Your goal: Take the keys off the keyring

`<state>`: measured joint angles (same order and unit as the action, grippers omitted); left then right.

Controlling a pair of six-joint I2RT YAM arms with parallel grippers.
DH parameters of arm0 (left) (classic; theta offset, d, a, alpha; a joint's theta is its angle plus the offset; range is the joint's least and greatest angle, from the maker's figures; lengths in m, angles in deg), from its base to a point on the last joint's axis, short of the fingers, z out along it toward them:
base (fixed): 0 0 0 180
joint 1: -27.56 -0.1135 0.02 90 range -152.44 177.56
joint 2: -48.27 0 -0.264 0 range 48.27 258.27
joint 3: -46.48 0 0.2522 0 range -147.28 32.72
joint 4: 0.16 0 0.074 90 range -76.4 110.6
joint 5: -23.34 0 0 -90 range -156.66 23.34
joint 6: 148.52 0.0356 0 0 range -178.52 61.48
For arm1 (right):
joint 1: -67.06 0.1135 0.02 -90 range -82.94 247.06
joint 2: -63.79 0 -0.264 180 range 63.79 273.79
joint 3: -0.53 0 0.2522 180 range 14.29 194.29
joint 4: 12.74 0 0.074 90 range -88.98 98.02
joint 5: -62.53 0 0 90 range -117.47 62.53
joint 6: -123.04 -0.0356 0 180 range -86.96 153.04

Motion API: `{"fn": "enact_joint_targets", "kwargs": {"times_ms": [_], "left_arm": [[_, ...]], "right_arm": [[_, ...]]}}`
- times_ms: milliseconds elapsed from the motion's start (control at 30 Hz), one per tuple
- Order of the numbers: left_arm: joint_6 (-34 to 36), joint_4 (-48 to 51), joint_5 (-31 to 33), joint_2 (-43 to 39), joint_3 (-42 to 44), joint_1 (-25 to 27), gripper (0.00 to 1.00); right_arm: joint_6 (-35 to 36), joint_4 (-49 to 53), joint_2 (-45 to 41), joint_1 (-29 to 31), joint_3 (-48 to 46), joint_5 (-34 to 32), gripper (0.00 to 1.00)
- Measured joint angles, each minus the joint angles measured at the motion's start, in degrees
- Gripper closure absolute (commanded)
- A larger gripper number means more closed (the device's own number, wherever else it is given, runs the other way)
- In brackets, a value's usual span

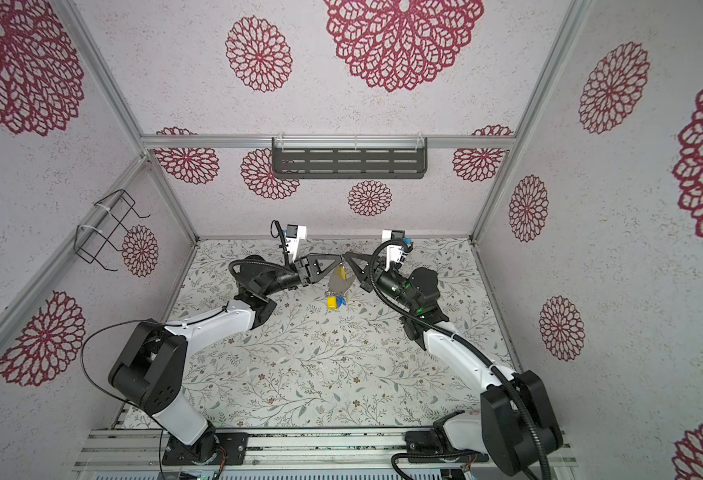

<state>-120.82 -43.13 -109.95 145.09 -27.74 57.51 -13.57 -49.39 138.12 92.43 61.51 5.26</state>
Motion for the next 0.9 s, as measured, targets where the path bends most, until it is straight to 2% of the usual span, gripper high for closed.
{"fn": "enact_joint_targets", "kwargs": {"times_ms": [267, 533, 600, 633, 667, 733, 800, 900], "left_arm": [[-0.26, -1.05, -0.15, 0.0, -0.57, 0.0, 0.99], [2.67, 3.41, -0.37, -0.37, -1.33, -0.07, 1.0], [5.4, 8.63, -0.85, -1.18, -2.12, -0.15, 1.0], [7.37, 12.11, -1.05, -1.79, -2.71, -0.2, 1.0], [9.84, 16.39, -1.18, -2.64, -3.58, -0.22, 1.0], [15.82, 25.79, -1.27, -4.37, -6.27, -0.13, 1.0], [23.06, 37.07, -1.18, -6.21, -10.19, -0.04, 1.0], [33.48, 51.08, -1.25, -8.11, -15.78, 0.09, 1.0]], "right_arm": [[-0.04, -0.96, 0.63, 0.5, 0.0, -0.07, 1.0], [1.22, 1.81, 0.35, 0.44, 0.11, -0.9, 0.99], [4.17, 7.43, -0.55, 0.31, 1.14, -1.18, 0.71], [6.23, 11.56, -1.16, 0.2, 2.16, -1.62, 0.6], [8.68, 16.37, -1.88, -0.15, 3.56, -1.57, 0.57], [14.29, 26.38, -3.34, -0.96, 7.02, -1.66, 0.62], [19.21, 35.6, -4.83, -2.23, 10.34, -1.62, 0.74], [23.93, 44.06, -6.86, -4.76, 11.76, -2.27, 0.76]]}}
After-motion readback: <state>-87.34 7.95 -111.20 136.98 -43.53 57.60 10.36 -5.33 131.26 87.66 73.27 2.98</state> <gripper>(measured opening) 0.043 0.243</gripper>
